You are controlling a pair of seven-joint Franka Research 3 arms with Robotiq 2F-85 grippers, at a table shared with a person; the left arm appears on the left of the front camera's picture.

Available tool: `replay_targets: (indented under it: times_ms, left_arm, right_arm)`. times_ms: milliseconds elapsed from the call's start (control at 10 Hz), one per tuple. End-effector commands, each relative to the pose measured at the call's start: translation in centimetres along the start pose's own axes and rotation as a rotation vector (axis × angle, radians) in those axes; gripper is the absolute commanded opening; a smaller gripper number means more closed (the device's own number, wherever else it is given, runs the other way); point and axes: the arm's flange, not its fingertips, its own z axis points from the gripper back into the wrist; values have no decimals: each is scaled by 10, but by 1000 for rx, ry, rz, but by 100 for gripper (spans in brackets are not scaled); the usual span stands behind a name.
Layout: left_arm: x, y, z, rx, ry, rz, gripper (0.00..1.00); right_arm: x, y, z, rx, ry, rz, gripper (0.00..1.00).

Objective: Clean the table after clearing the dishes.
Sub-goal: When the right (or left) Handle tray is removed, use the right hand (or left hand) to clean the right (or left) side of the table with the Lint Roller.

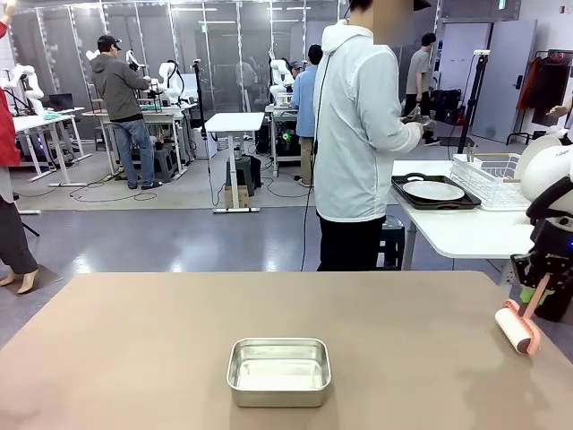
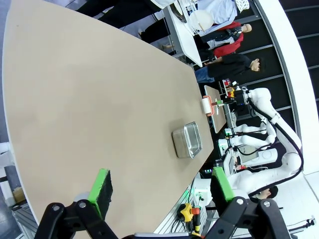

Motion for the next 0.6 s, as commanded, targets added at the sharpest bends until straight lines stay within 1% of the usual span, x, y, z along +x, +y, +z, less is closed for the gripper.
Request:
replay_targets:
  times_ms: [0, 200, 300, 400, 500]
  left_arm:
    - [-1, -2, 3, 3, -1, -14, 100]
    - [-1, -2, 3, 3, -1, -14, 100]
    - [-1, -2, 3, 3, -1, -14, 100]
    - [-1, -2, 3, 3, -1, -14, 100]
    - [-1, -2, 3, 3, -1, -14, 100]
  right_arm:
    - [-26, 11, 48, -53, -96, 19, 21]
    - [-45, 19, 77, -69, -140, 31, 21]
    - [-50, 26, 81, -32, -127, 58, 21]
    - [-26, 9, 77, -44, -123, 51, 21]
    - [-26, 9, 77, -44, -123, 51, 21]
